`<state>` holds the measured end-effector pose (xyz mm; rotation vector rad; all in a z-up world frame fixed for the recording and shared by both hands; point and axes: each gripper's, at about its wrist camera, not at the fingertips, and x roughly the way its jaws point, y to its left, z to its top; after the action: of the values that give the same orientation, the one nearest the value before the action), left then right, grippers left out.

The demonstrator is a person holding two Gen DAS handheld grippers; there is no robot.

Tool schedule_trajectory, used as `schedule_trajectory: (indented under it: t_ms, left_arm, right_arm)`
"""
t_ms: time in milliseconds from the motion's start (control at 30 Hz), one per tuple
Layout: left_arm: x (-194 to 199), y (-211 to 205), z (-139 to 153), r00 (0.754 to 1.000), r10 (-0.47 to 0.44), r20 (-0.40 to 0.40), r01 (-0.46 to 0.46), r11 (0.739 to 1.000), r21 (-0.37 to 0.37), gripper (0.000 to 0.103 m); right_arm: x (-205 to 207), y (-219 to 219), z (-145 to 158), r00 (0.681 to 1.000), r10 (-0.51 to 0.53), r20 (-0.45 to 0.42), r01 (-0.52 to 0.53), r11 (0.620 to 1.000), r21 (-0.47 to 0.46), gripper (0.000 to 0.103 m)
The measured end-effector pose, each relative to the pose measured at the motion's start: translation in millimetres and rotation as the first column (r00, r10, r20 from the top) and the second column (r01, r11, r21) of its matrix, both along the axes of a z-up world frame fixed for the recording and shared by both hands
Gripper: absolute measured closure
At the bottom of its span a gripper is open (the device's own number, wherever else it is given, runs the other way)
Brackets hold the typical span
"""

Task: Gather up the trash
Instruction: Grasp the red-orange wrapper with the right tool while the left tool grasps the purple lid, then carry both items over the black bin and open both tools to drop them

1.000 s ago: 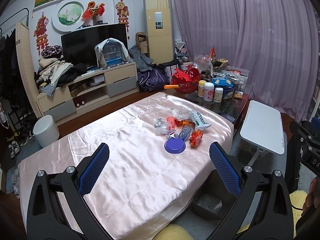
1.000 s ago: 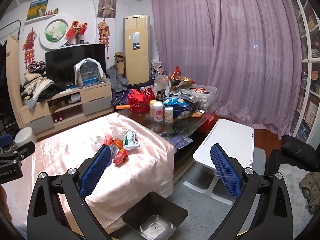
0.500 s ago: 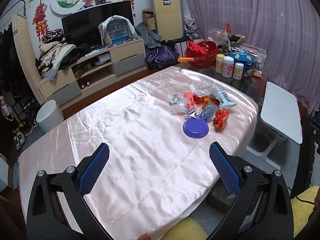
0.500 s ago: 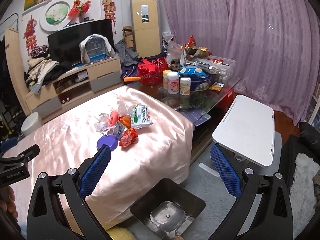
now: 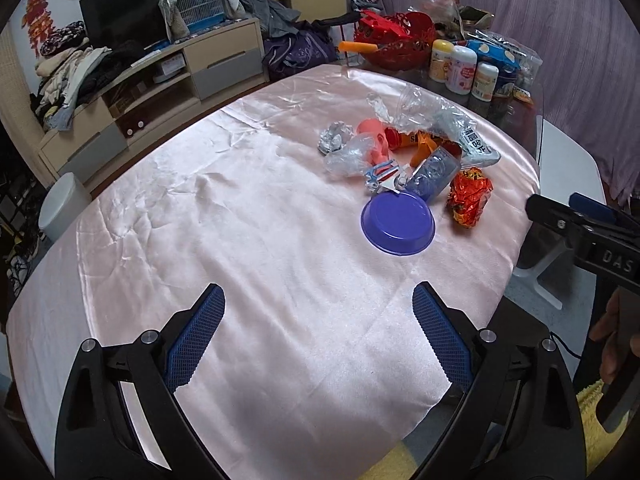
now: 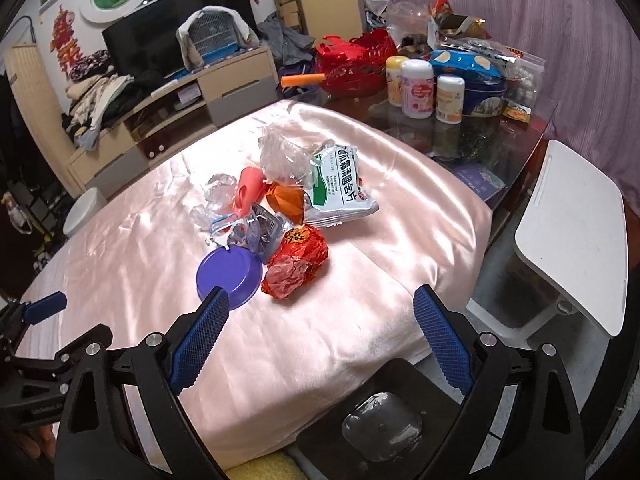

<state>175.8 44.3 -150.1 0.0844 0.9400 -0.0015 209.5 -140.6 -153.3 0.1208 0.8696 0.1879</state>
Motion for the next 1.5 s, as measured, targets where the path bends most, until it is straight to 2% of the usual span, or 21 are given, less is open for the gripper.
schedule_trajectory:
  t_ms: [167,233,367,500,700,767,1000,1067,1100,1333,1500]
  left_arm:
    - [21,-6,-21,0.998,-0.02,-0.054,0.019,1.0,-0.02,0.014]
    - [29,-11,-28,0.997,-0.039,-0.07,0.037,0.999,-0.027,0.014]
    - [45,-23,-39,0.992,-0.086,-0.096,0.083,0.996,-0.038,0.014]
    - [62,-37,-51,0.986,-0.116,-0.118,0.111,0.993,-0.05,0.014]
    - [91,-51,-65,0.984,-0.124,-0.129,0.115,0.99,-0.077,0.015]
    - [100,-53,-70,0.982,-0.126,-0.141,0.115,0.99,-0.085,0.018]
    - [122,-60,-71,0.985,-0.124,-0.119,0.118,0.991,-0.055,0.02]
    - [125,-63,-70,0.985,-0.132,-0.11,0.127,0.991,-0.053,0.026]
    - [125,-65,-69,0.985,-0.139,-0.106,0.134,0.99,-0.052,0.03]
    - [106,-65,-67,0.981,-0.149,-0.121,0.143,0.988,-0.06,0.031]
    - [75,-65,-65,0.978,-0.161,-0.135,0.147,0.983,-0.108,0.031]
  right_arm:
    - [29,15,-19,0.998,0.032,-0.045,-0.031,0.999,0.019,0.013]
    - [39,19,-27,0.997,0.042,-0.065,-0.041,0.999,0.022,0.026]
    - [55,20,-44,0.992,0.052,-0.114,-0.049,0.998,0.031,0.045]
    - [60,15,-50,0.989,0.09,-0.114,-0.081,0.993,0.081,0.072]
    - [54,0,-36,0.993,0.096,-0.074,-0.092,0.994,0.053,0.074]
    - [51,-6,-31,0.994,0.091,-0.06,-0.089,0.995,0.035,0.074]
    - [44,-19,-22,0.995,0.092,-0.043,-0.092,0.996,0.014,0.074]
    - [41,-18,-24,0.994,0.096,-0.049,-0.097,0.995,-0.004,0.074]
    - [40,-18,-24,0.994,0.096,-0.05,-0.097,0.995,-0.014,0.074]
    - [22,-26,-20,0.994,0.096,-0.051,-0.097,0.995,-0.024,0.074]
    - [-1,-32,-14,0.994,0.093,-0.05,-0.094,0.996,-0.011,0.074]
